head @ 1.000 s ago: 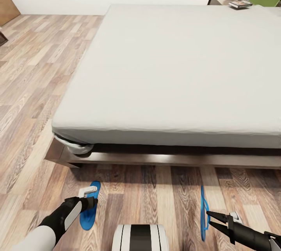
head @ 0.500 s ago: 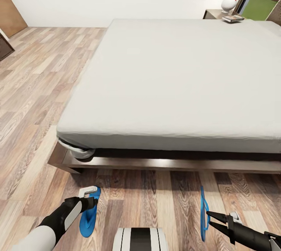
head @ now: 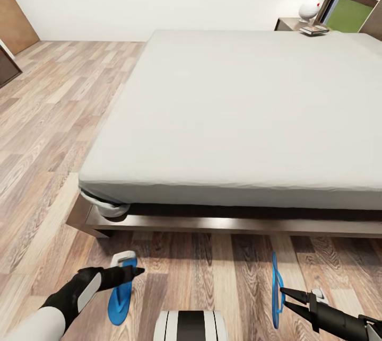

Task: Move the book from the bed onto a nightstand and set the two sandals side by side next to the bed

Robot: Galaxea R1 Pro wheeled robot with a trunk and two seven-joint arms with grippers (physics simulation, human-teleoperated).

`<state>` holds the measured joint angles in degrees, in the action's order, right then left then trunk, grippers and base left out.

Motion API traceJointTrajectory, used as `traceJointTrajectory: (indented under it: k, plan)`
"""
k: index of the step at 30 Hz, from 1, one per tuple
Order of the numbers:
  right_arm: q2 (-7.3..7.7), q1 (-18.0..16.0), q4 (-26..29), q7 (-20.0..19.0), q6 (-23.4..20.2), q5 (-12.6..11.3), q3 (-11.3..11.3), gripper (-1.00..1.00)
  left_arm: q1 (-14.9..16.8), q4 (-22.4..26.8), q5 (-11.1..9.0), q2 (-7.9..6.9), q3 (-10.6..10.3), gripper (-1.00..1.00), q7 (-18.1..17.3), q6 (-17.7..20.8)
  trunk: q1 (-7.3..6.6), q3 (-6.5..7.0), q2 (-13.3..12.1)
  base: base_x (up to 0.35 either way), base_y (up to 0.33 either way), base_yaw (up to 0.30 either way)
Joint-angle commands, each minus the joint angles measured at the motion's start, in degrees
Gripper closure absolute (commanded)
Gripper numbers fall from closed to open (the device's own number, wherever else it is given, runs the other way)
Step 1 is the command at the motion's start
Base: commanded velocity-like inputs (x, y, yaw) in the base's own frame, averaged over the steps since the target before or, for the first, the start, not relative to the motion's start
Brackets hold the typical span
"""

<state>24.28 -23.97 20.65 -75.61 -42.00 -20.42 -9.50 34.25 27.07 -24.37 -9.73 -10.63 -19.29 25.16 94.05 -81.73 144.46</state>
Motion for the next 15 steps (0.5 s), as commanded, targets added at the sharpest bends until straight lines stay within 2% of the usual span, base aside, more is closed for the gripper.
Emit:
traceJointTrajectory:
  k: [1,3,6,8,10,11,12,14,15]
  plan:
    - [-0.01,0.0,0.0,0.0,-0.4,0.0,-0.1,1.00,0.0,0.0,-0.4,-0.85,-0.2,-1.00,-3.7,1.2,-0.01,-0.04,0.0,0.000,0.000,0.000]
    - [0.00,0.0,-0.1,0.1,-0.3,0.1,-0.1,1.00,0.0,0.0,-0.5,-3.02,0.0,-1.00,-9.7,2.3,-0.01,-0.04,0.0,0.000,0.000,0.000]
    - [0.02,0.0,-0.1,0.3,-0.1,0.1,-0.1,1.00,-0.2,-0.4,-0.7,-5.60,1.1,-1.00,-15.1,2.8,-0.01,-0.04,0.0,0.000,0.000,0.000]
    - [0.05,0.0,-0.1,0.6,0.0,0.2,-0.1,1.00,-0.5,-1.2,-0.7,-7.10,2.9,-1.00,-17.6,2.8,-0.01,-0.04,0.0,0.000,0.000,0.000]
    - [0.06,0.0,0.1,1.8,0.2,0.2,-0.1,1.00,-0.7,-4.7,-0.8,-8.86,5.4,-1.00,-20.9,2.6,-0.01,-0.04,0.0,0.000,0.000,0.000]
    - [0.06,0.0,0.5,4.1,0.5,0.3,-0.1,1.00,-0.7,-8.7,-0.8,-9.95,7.8,-1.00,-23.6,2.2,-0.01,-0.04,0.0,0.000,0.000,0.000]
    - [0.05,0.0,1.3,6.4,0.8,0.3,-0.1,1.00,-0.7,-10.9,-0.8,-10.40,9.7,-1.00,-25.0,1.2,-0.01,-0.04,0.0,0.000,0.000,0.000]
    - [0.03,0.0,4.1,12.8,1.8,0.4,0.0,1.00,-0.7,-13.5,-0.8,-10.81,13.0,-1.00,-26.6,-2.6,-0.01,-0.04,0.0,0.000,0.000,0.000]
    - [0.01,0.0,5.7,16.4,2.1,0.4,0.0,1.00,-0.8,-14.3,-0.9,-10.83,14.0,-1.00,-26.9,-4.7,-0.01,-0.04,0.0,0.000,0.000,0.000]
